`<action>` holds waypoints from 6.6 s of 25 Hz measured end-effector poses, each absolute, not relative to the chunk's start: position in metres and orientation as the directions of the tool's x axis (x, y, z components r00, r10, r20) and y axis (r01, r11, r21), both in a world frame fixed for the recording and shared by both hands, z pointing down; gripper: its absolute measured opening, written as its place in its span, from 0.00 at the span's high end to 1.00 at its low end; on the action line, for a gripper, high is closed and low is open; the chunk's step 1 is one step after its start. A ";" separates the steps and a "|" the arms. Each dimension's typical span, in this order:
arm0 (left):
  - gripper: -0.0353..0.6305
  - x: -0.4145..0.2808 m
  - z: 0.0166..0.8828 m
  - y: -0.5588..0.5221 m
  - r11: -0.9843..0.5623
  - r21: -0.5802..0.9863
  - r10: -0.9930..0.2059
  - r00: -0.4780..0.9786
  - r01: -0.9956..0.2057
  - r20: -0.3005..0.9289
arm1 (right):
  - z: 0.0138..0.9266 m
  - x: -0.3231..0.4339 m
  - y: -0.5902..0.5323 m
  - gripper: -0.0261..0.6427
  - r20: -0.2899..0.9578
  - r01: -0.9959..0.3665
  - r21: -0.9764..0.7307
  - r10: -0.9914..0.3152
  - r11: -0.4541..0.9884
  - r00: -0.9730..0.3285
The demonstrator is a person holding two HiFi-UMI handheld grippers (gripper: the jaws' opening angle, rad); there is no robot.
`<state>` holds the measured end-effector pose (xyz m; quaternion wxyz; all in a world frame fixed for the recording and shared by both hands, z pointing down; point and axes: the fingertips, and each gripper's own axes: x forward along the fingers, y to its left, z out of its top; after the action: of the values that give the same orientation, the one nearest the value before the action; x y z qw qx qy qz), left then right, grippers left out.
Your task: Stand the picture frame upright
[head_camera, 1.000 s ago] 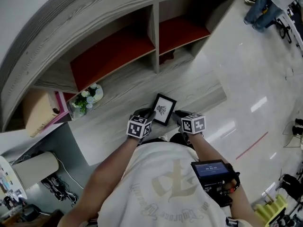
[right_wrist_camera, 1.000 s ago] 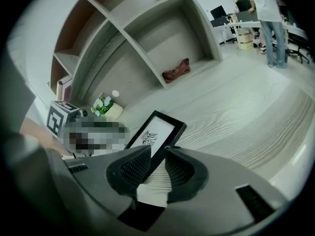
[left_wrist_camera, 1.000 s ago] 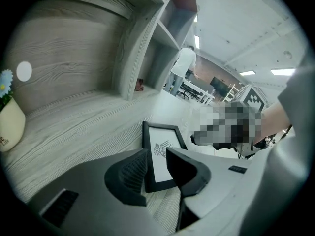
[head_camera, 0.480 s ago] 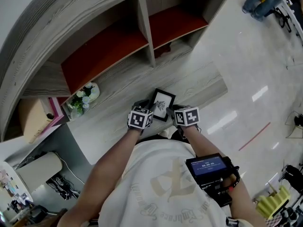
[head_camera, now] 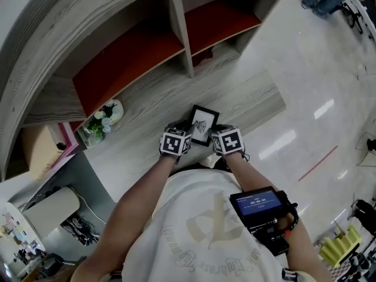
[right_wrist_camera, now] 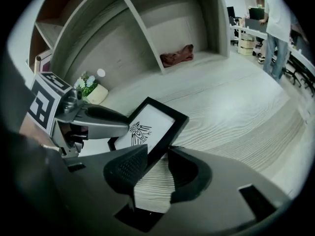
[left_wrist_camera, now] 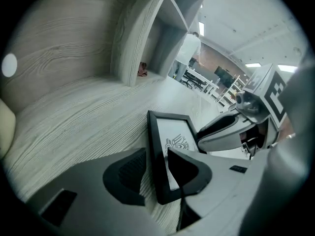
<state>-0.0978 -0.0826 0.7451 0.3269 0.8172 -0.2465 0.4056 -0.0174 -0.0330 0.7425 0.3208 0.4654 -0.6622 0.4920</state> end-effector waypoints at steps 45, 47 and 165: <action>0.81 -0.117 0.681 -0.066 -0.502 0.361 -0.345 0.565 -0.786 0.749 | 0.678 -0.025 -0.059 0.83 0.760 -0.906 -0.323 -0.495 0.274 -0.421; 0.81 -0.116 0.676 -0.063 -0.501 0.353 -0.357 0.560 -0.790 0.747 | 0.673 -0.024 -0.057 0.83 0.750 -0.900 -0.326 -0.501 0.289 -0.432; 0.84 -0.047 0.663 -0.231 -0.157 0.105 -0.685 0.185 -0.982 0.705 | 0.648 0.049 -0.255 0.90 0.556 -0.646 -0.299 -0.422 0.702 -0.716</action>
<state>-0.0470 -0.2313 0.6626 0.2858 0.7146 -0.5831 0.2602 0.0485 -0.2549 0.6485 0.2296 0.2986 -0.8936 0.2442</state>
